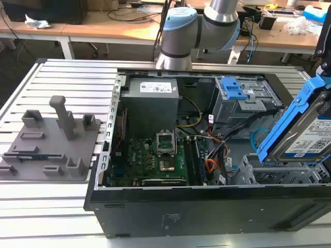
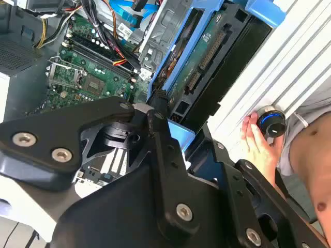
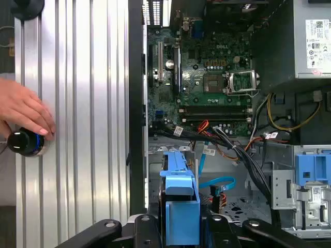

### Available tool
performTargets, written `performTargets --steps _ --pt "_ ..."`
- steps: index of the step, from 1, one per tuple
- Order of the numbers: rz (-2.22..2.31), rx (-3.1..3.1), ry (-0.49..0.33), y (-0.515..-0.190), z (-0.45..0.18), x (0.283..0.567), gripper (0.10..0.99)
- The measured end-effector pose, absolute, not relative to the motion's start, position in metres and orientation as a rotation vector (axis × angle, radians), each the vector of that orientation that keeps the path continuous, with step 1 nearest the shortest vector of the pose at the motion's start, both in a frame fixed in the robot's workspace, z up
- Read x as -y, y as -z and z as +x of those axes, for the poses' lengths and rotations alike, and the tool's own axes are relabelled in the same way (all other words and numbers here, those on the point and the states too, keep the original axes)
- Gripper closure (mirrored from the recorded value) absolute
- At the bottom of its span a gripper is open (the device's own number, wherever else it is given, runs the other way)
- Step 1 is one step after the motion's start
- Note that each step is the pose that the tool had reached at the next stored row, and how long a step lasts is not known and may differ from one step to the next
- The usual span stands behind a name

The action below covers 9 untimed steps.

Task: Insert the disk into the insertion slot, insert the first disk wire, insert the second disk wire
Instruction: 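Insert the disk into the insertion slot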

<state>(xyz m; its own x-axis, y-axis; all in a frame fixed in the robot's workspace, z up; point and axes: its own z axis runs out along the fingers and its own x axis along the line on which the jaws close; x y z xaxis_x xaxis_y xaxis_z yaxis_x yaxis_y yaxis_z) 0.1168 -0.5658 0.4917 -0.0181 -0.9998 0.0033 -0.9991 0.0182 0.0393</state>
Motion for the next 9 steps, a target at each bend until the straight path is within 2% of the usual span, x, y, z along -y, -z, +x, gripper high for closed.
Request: performTargets --steps 9 --pt "2.180 2.220 0.040 -0.4917 0.1168 0.5658 0.722"
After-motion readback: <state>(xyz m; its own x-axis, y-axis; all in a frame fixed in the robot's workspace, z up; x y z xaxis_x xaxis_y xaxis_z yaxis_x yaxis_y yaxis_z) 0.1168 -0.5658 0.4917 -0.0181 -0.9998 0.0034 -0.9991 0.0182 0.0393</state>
